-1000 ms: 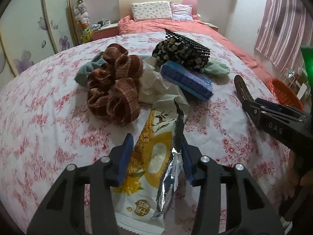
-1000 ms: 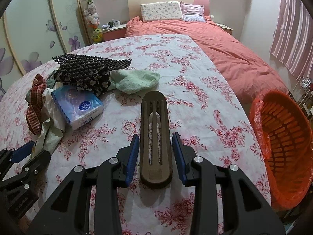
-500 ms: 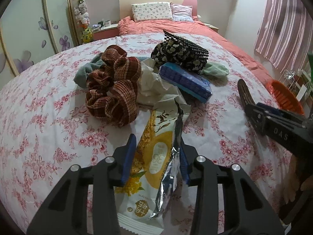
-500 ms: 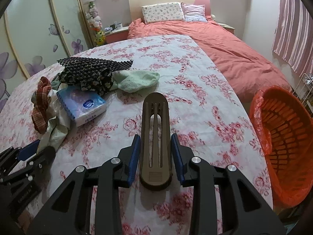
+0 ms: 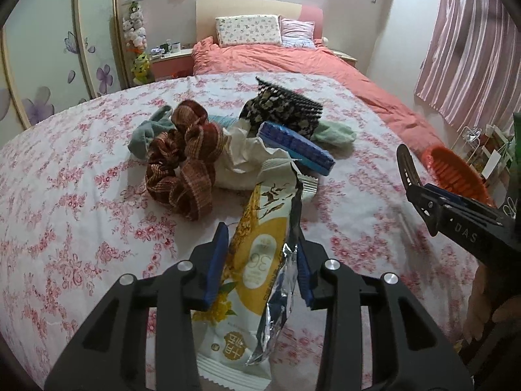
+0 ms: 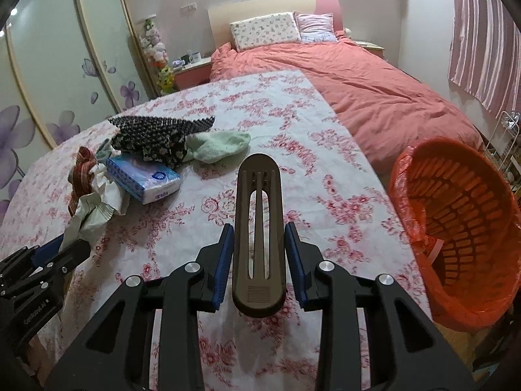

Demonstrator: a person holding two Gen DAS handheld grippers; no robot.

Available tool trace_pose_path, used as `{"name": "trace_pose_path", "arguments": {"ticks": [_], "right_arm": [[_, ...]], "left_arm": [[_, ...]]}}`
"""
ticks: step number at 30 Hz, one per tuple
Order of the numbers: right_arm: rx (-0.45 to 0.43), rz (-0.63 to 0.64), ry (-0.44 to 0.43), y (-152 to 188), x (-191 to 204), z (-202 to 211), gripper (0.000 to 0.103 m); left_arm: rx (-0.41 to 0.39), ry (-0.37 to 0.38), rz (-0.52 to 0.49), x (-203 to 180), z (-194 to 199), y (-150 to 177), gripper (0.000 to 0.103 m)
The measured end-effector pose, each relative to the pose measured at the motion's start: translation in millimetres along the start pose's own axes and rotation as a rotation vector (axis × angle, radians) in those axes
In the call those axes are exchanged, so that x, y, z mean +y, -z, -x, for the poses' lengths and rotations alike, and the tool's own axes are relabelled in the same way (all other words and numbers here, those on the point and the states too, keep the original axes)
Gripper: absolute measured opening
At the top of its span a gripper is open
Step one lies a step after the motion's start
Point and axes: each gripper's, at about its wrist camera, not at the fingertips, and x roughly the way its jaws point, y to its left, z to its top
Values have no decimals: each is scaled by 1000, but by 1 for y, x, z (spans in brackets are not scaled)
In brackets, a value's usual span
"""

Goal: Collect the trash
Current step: 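Carry wrapper and shoe horn over the basket and open both tools to drop them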

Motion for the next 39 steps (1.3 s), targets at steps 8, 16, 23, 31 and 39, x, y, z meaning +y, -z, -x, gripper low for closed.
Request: {"name": "trace_pose_path", "arguments": {"ticks": [8, 16, 23, 31, 39], "right_arm": [[-49, -20, -19, -6, -9, 19, 33], [-66, -34, -16, -7, -18, 27, 33], [-116, -45, -1, -12, -31, 49, 33], [-195, -103, 76, -17, -79, 82, 33], [-223, -232, 140, -10, -153, 91, 33]], "left_arm": [[-65, 40, 15, -3, 37, -7, 38], [-154, 54, 10, -6, 74, -25, 38], [-170, 102, -18, -37, 75, -43, 38], [-163, 240, -77, -107, 60, -62, 38], [-106, 377, -157, -195, 25, -74, 38]]}}
